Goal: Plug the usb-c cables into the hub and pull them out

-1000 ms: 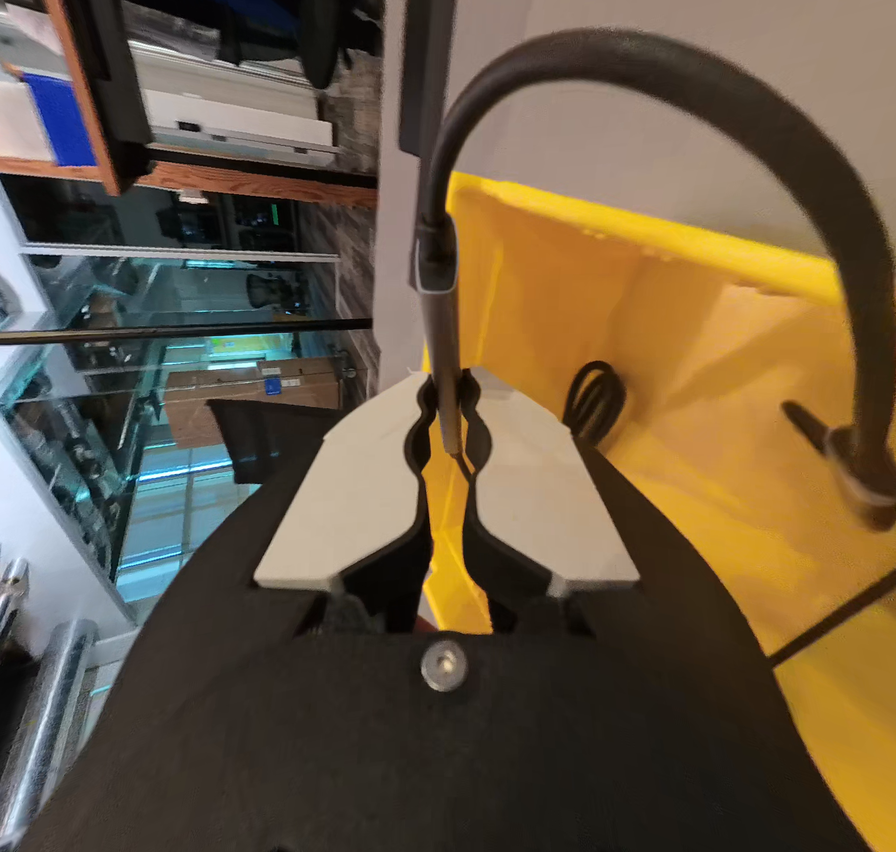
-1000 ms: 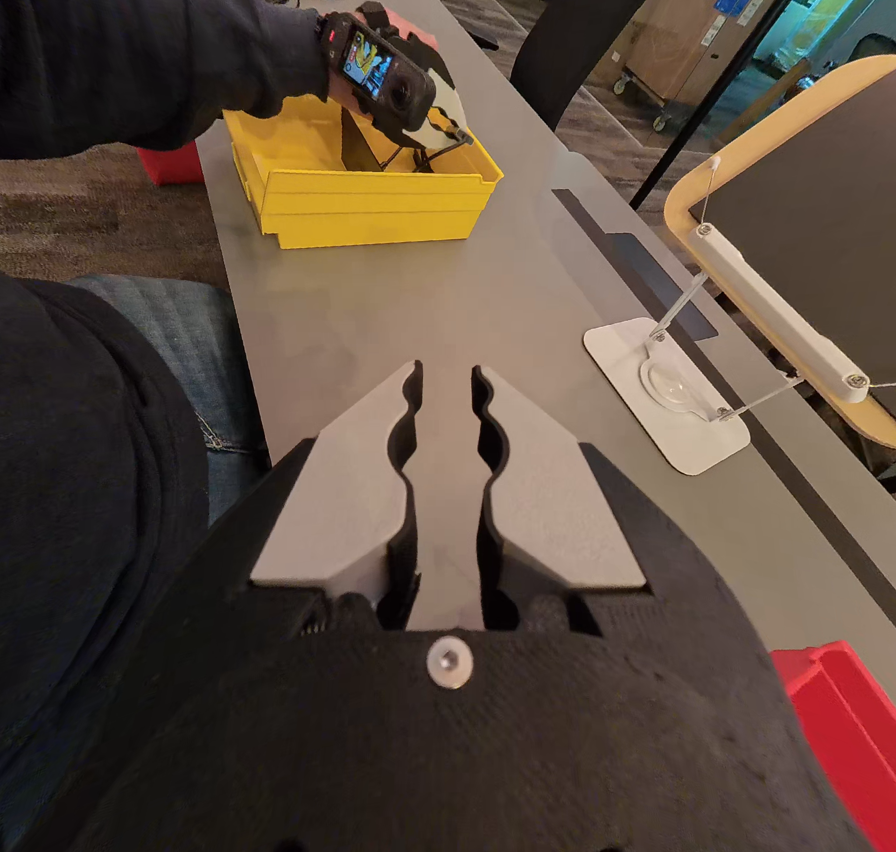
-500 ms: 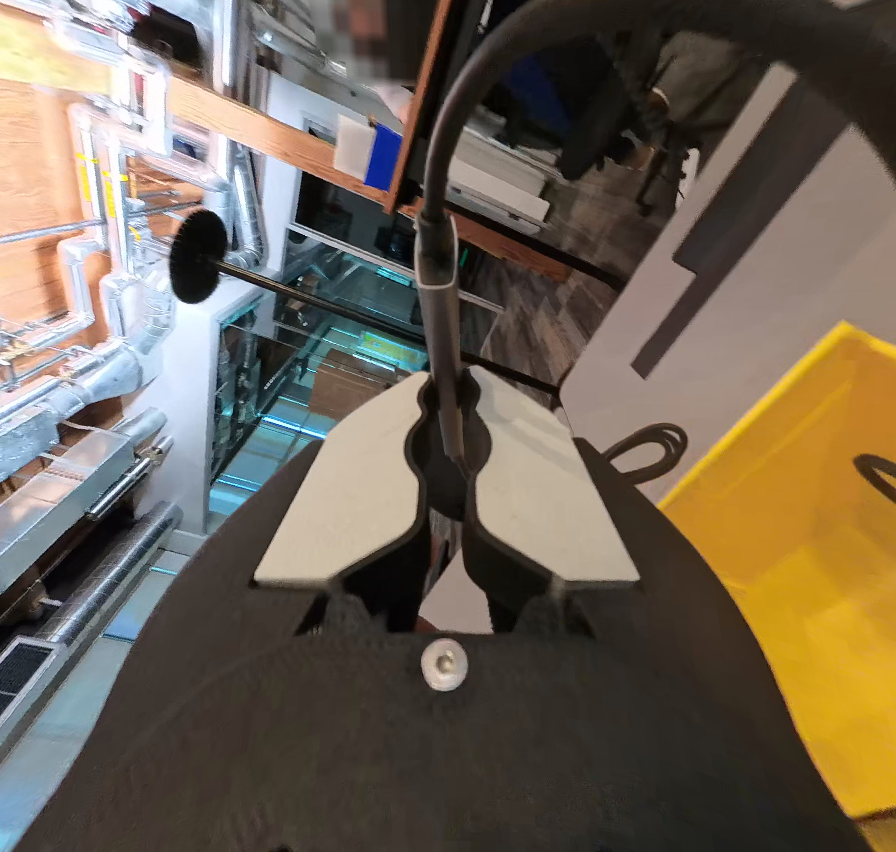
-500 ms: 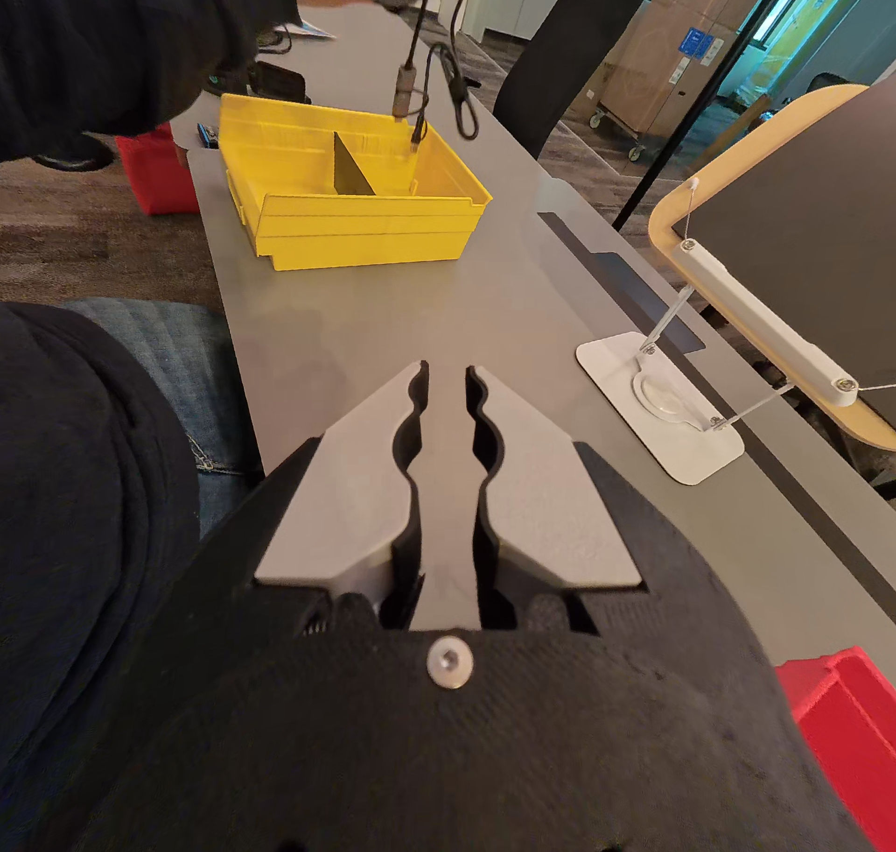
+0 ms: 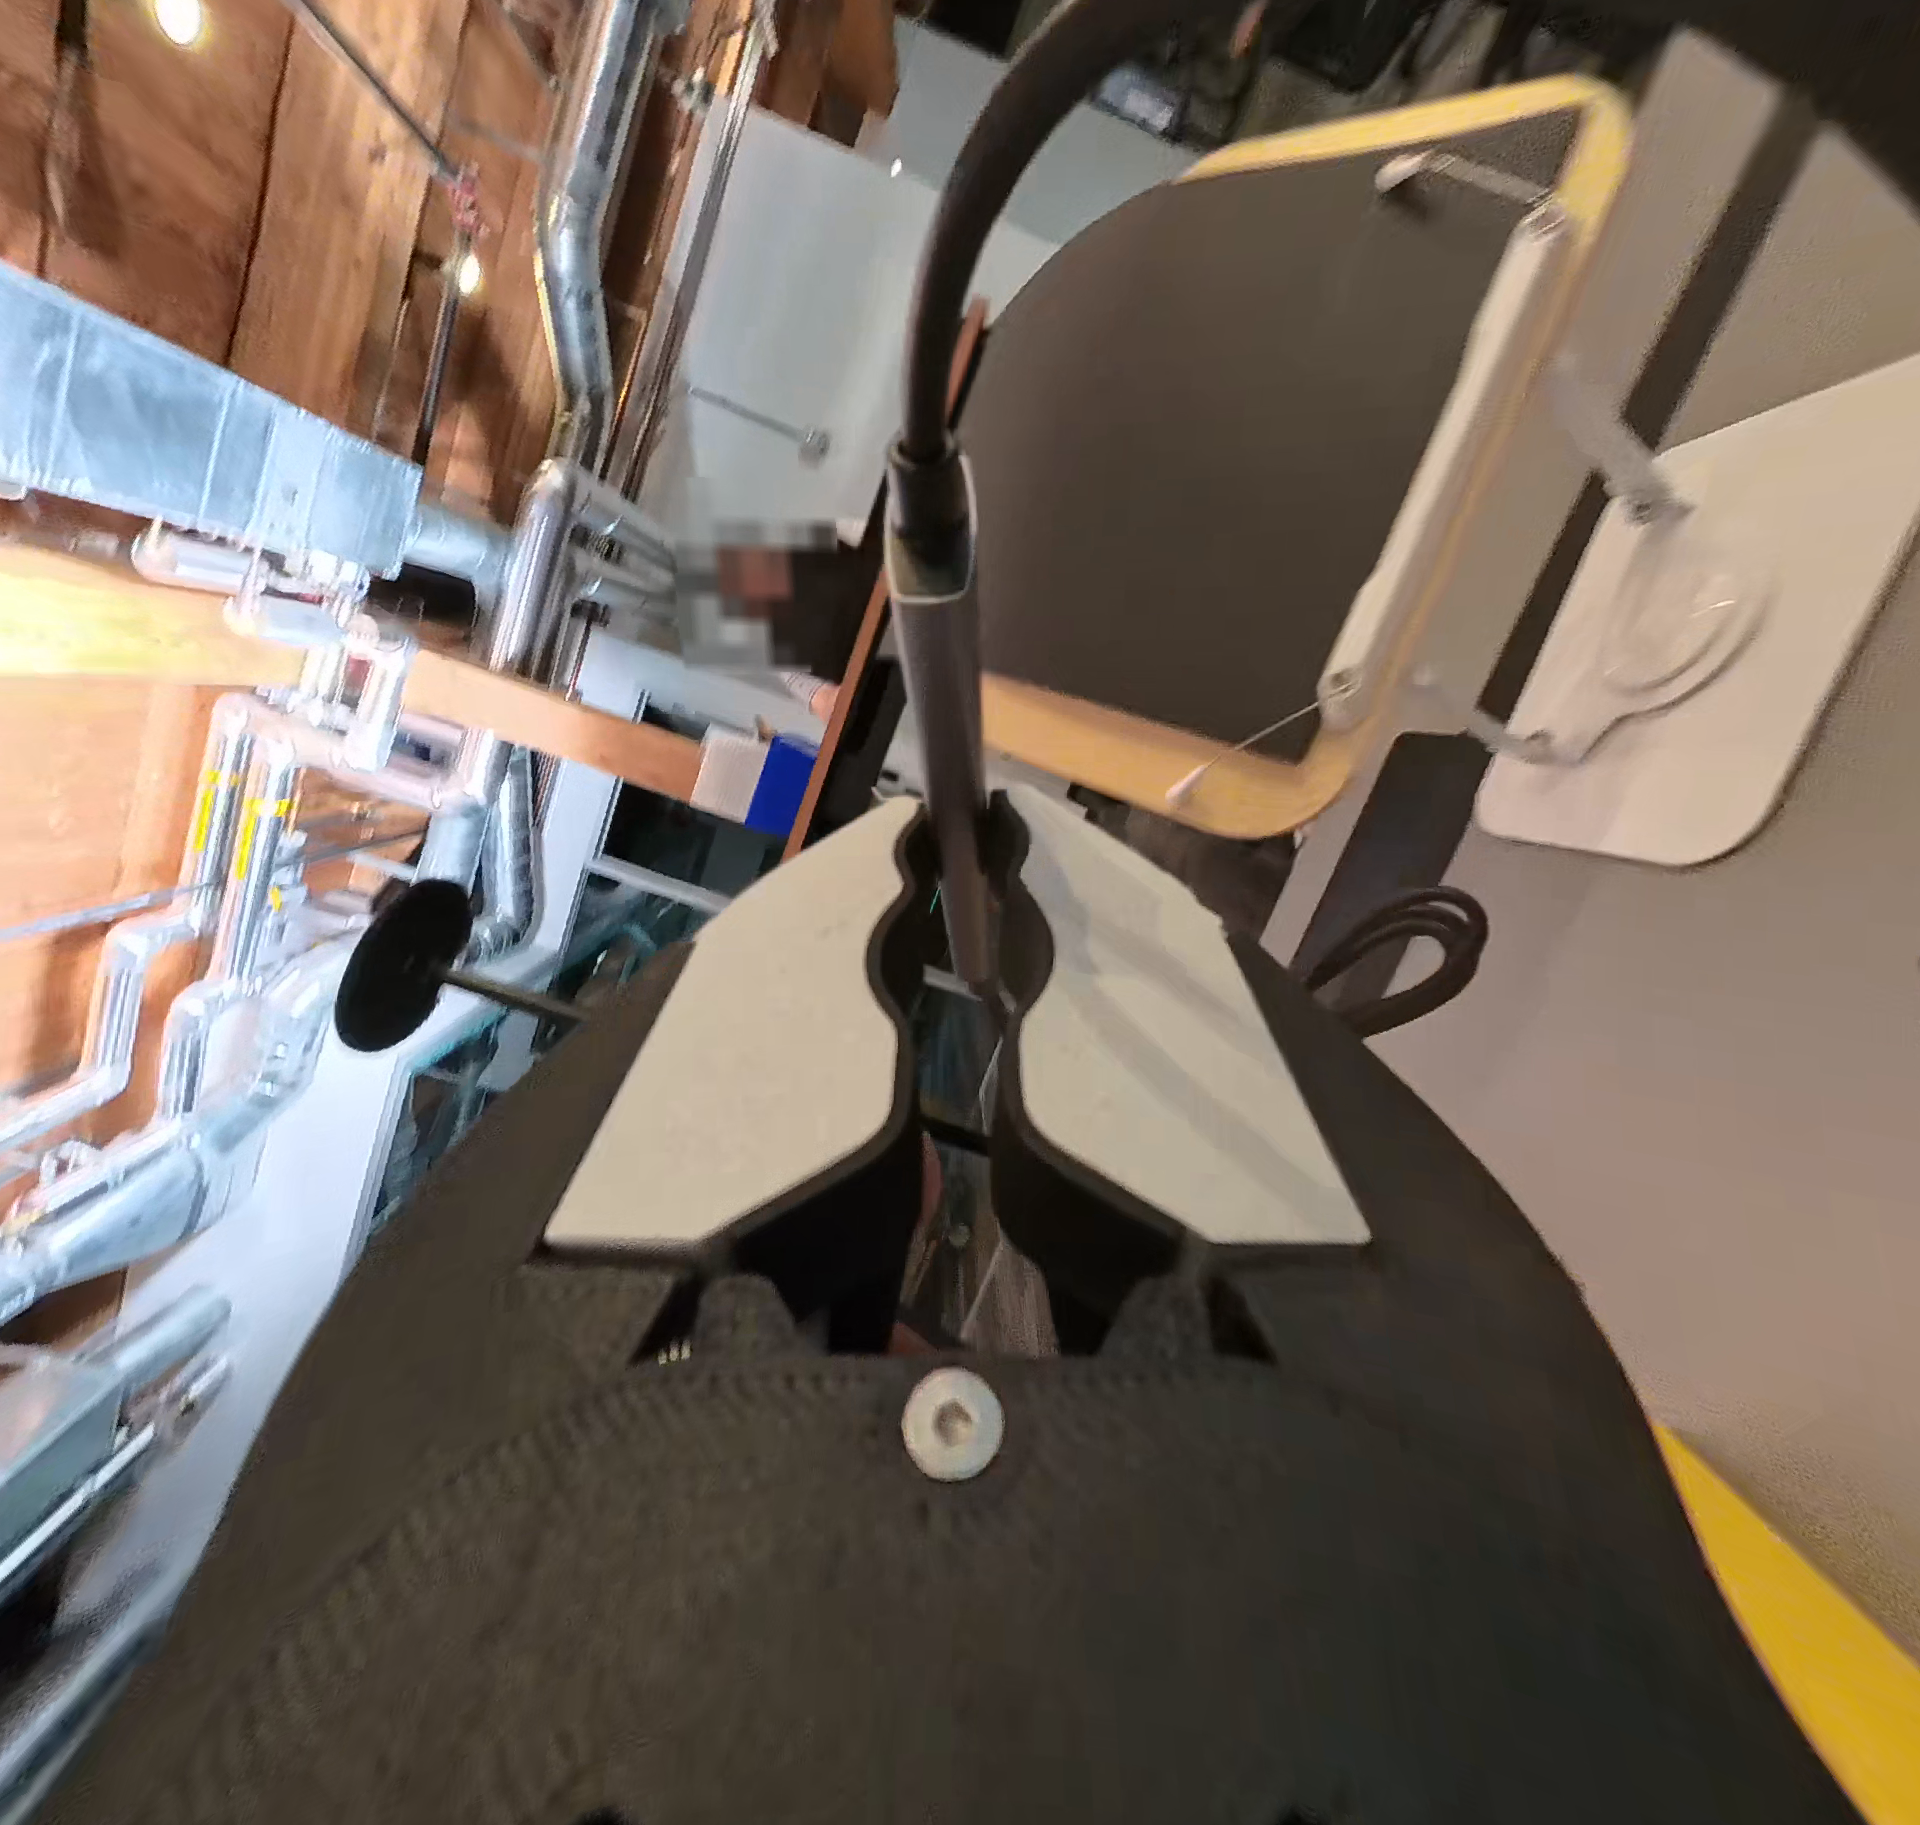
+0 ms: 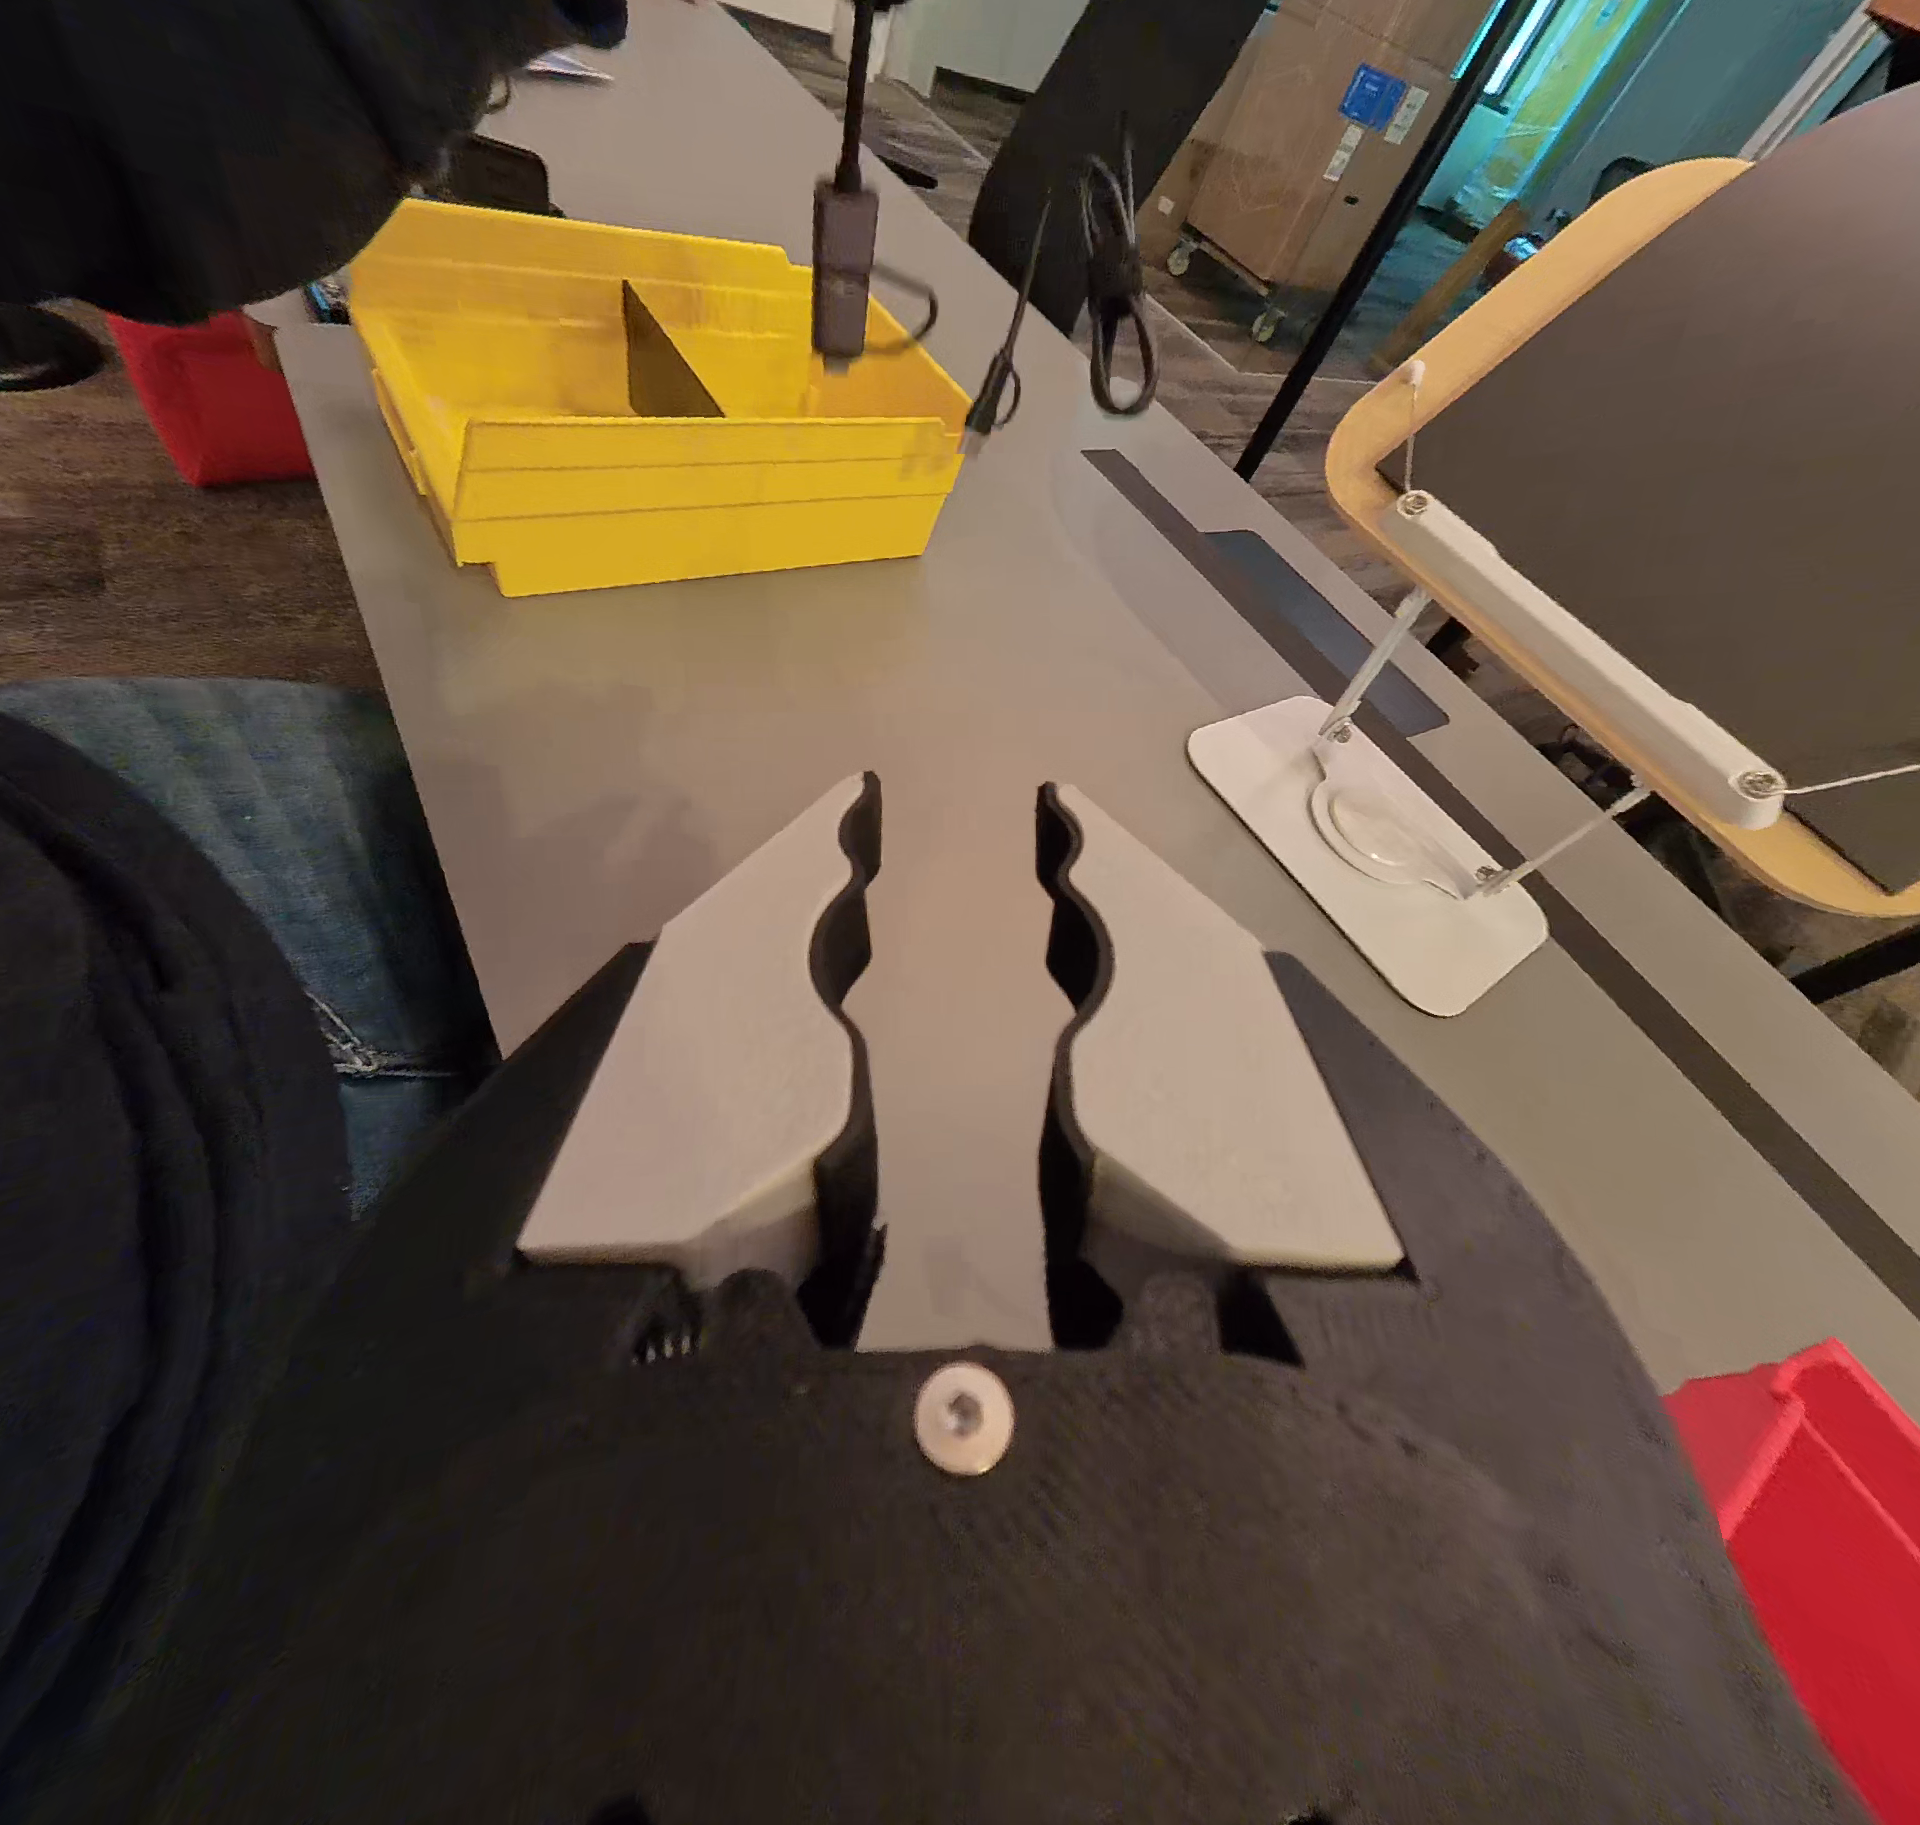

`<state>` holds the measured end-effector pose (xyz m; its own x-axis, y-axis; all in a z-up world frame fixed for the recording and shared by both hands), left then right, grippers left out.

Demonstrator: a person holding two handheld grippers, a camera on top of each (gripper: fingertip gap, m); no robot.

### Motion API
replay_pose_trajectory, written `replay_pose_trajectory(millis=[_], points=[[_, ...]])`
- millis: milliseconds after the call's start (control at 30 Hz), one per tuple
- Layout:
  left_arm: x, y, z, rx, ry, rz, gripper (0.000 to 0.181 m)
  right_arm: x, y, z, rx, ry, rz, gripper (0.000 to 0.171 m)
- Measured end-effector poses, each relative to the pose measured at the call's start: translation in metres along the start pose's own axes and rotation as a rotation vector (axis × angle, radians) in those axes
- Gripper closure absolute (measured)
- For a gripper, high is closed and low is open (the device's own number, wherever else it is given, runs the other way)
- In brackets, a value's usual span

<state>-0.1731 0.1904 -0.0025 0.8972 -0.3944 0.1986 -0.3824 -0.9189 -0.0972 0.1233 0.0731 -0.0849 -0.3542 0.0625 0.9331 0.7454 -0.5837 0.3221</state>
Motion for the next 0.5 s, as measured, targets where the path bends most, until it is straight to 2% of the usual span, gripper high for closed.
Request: replay_pose_trajectory(millis=[233,500], points=[[0.050,-0.015,0.063,-0.131,-0.074,0.097,0.172,-0.003,0.000,0.003,-0.053,-0.014,0.032,0.139],[0.062,-0.020,0.131,-0.279,-0.211,0.084,0.172,-0.012,-0.011,0.012,-0.089,-0.060,0.038,0.136]])
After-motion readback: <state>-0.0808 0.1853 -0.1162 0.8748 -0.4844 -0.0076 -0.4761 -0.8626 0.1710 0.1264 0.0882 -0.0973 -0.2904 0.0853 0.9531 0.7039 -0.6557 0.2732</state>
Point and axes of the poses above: each gripper's, where its closed fingertips meet, y back along the fingers, x out of its top, z = x × y across the jaws, the point moved 10 cm from there along y, back along the fingers, and after that the axes turned 8 degrees about -y, right-handed, at the moved point
